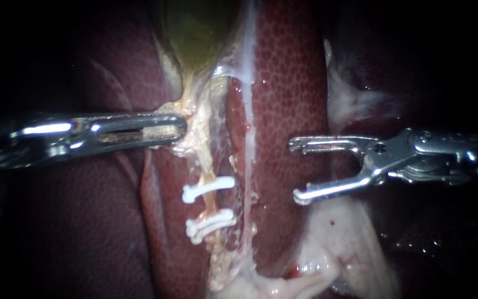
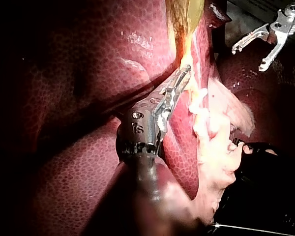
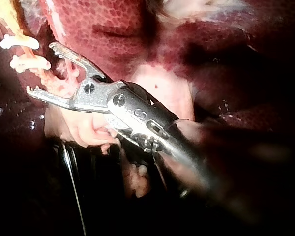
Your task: Going back third clip left tube
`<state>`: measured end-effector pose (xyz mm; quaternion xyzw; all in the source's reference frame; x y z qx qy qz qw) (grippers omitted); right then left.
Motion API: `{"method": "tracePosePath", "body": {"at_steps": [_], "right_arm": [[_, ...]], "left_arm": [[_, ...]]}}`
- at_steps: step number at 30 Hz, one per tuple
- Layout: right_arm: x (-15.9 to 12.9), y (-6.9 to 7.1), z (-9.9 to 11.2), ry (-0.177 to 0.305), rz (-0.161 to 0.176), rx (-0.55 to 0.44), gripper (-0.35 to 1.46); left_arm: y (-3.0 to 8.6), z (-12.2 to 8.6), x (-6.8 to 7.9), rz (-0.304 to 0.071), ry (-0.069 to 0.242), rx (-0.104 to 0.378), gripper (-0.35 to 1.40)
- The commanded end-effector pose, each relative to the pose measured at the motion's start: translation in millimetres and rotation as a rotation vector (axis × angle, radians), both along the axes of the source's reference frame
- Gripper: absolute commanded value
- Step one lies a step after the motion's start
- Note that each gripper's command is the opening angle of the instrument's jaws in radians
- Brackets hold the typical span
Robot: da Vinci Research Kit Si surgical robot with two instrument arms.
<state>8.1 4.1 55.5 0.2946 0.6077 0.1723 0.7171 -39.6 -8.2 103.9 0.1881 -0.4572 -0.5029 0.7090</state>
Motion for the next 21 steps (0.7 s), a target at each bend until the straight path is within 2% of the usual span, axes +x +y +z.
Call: {"method": "tracePosePath", "body": {"at_steps": [1, 5, 8, 21], "right_arm": [[0.0, 0.0, 0.0, 0.0, 0.0, 0.0, 0.6], [0.1, 0.0, 0.0, 0.0, 0.001, 0.0, 0.6], [0.2, 0.0, 0.0, 0.0, 0.002, 0.0, 0.6], [0.5, 0.1, 0.0, 0.001, 0.004, 0.0, 0.6]], "left_arm": [[0.0, 0.2, -0.5, 0.003, 0.0, 0.002, -0.35], [0.1, 0.6, -1.7, 0.008, -0.004, 0.004, -0.35], [0.1, 0.7, -2.0, 0.007, -0.003, 0.004, -0.35], [0.1, 0.7, -1.9, 0.007, -0.004, 0.004, -0.35]]}}
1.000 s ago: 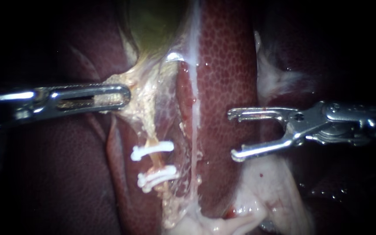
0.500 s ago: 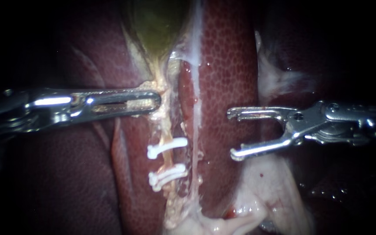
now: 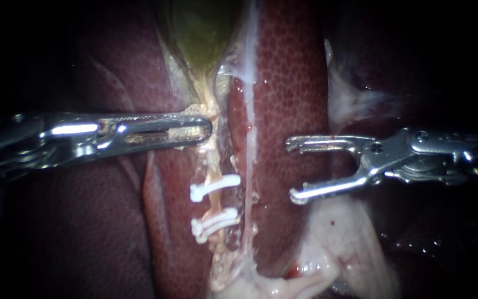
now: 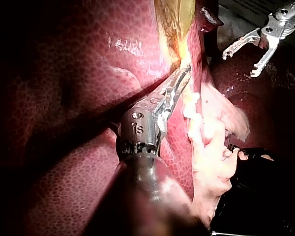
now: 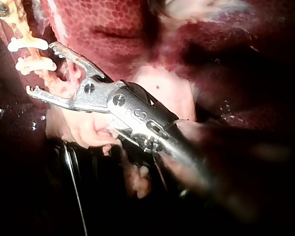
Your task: Going back third clip left tube
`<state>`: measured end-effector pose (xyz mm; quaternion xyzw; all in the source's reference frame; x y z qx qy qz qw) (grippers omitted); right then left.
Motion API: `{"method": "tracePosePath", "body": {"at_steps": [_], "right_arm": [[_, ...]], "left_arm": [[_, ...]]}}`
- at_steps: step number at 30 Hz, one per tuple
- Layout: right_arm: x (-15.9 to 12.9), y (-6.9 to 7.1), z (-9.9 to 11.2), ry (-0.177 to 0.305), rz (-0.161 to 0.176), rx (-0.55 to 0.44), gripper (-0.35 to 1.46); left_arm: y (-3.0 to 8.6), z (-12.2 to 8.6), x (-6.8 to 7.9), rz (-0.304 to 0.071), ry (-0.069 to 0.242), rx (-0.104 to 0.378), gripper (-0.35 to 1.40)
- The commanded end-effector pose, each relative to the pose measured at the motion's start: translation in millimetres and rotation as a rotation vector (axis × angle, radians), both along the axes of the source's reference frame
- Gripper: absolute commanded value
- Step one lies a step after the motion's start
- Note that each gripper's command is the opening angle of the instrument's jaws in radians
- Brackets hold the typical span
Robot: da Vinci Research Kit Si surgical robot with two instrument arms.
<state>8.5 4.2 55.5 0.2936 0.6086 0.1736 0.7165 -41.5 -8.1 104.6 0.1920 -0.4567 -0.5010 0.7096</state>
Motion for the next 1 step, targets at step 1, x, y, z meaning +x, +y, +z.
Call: {"method": "tracePosePath", "body": {"at_steps": [1], "right_arm": [[0.0, 0.0, 0.0, 0.0, 0.0, 0.0, 0.6]], "left_arm": [[0.0, 0.0, 0.0, 0.0, 0.0, 0.0, -0.35]]}}
